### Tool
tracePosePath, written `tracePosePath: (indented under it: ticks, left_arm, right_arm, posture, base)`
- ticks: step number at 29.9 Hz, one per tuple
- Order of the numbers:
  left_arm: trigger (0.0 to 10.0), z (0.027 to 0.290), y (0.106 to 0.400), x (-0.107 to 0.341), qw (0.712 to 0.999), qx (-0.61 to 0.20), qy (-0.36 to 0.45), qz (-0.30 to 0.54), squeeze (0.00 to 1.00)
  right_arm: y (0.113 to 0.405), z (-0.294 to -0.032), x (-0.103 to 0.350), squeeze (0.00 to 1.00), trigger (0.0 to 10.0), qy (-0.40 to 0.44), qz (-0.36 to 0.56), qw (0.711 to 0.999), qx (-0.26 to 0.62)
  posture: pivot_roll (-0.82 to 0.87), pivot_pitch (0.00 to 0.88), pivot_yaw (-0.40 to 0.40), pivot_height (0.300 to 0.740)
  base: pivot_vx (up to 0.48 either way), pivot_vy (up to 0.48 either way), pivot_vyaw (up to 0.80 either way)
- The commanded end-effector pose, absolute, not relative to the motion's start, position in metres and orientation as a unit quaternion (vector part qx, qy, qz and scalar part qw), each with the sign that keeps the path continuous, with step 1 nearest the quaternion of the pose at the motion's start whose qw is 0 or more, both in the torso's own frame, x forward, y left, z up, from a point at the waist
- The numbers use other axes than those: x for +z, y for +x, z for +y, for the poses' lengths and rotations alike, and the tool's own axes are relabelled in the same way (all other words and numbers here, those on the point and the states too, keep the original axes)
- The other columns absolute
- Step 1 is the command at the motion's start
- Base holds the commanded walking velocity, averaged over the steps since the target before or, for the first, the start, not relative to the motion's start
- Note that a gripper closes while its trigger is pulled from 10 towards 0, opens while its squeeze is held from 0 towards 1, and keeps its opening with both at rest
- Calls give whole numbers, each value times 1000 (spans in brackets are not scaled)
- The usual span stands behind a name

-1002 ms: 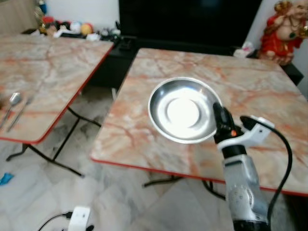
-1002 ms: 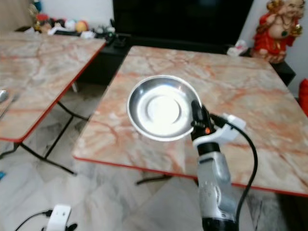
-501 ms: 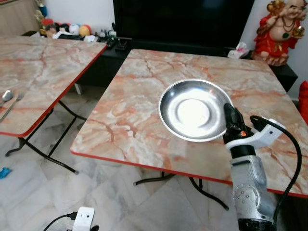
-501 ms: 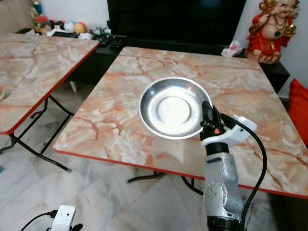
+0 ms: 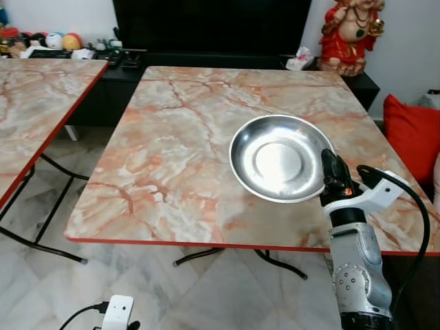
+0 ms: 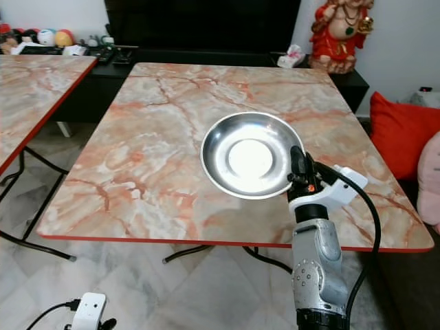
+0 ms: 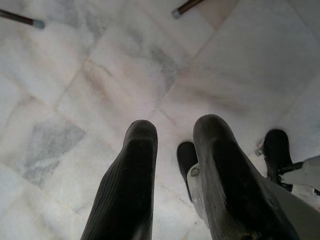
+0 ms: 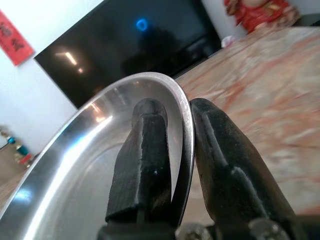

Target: Setting the table

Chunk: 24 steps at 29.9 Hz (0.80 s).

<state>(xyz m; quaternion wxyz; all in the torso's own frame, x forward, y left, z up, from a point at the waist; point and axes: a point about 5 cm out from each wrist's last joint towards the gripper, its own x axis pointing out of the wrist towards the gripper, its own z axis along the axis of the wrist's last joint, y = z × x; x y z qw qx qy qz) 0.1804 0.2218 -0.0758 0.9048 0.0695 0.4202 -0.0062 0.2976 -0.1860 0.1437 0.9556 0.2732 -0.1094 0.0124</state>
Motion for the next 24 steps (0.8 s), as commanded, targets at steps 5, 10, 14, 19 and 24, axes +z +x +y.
tracePosePath:
  ticks: [5,10,14,19,24]
  left_arm:
    - [10000,224,174,-79,899,-7,72,433,0]
    - [10000,225,175,-78,899,-6,71,432,0]
    - [10000,225,174,-78,898,-6,71,433,0]
    - [10000,226,175,-78,898,-6,72,433,0]
    - [10000,226,177,-77,899,-9,72,432,0]
  right_arm:
    - [298,-185,148,0,10000,269,-122,955,11]
    - [299,-201,147,0,10000,251,-123,960,-15]
    - [298,-227,141,0,10000,224,-86,970,-44]
    - [291,-243,134,0,10000,186,-48,981,-15]
    - [289,-255,114,0,10000,219,8,975,-31]
  posture:
    - [64,0,-26,740]
    - [67,0,-22,740]
    - [59,0,-19,740]
    - [52,0,-13,740]
    - [49,0,-9,740]
  base:
    - [0,0,0]
    - [0,0,0]
    - [0,0,0]
    - [0,0,0]
    - [0,0,0]
